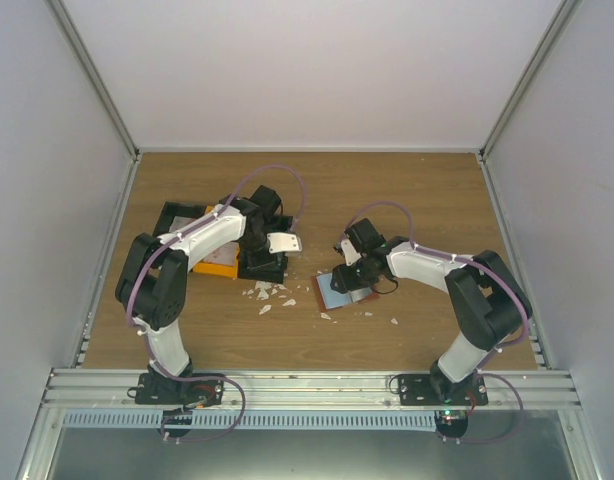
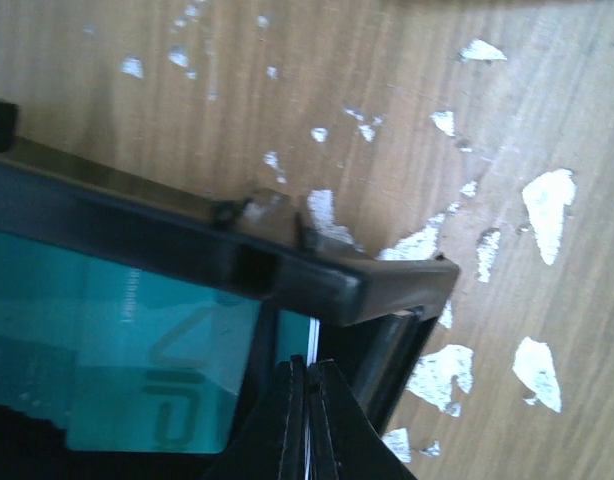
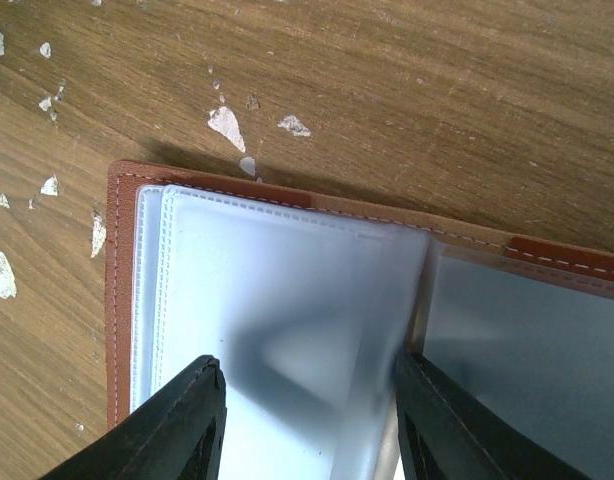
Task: Put the credit cards into the card holder
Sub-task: Pick up the credit card from the storage box.
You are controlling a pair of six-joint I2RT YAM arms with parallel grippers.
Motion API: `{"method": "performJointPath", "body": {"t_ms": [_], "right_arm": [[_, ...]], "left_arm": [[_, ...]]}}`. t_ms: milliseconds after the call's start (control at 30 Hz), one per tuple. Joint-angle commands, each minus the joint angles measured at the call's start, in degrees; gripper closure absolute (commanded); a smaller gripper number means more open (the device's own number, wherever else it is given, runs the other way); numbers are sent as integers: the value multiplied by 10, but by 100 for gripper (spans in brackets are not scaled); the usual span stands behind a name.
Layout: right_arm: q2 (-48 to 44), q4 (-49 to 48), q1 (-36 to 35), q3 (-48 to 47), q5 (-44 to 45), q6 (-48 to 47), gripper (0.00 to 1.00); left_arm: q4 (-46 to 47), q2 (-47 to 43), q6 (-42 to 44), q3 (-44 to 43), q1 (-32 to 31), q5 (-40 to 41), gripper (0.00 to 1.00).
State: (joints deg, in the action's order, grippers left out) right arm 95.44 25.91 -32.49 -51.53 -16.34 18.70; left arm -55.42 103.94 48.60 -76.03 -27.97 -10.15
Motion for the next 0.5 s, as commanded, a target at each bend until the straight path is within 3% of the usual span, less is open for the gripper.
{"method": "performJointPath", "body": {"t_ms": [0, 300, 467], "right_arm": [[4, -5, 7, 7, 30, -5, 51], [-30, -8, 6, 1, 32, 7, 51], [-60, -26, 6, -6, 26, 29, 51]], "left_arm": [[24, -13, 4, -3, 3, 23, 100], [63, -84, 16, 1, 6, 34, 100], [121, -149, -18, 39, 10, 8, 100]]}}
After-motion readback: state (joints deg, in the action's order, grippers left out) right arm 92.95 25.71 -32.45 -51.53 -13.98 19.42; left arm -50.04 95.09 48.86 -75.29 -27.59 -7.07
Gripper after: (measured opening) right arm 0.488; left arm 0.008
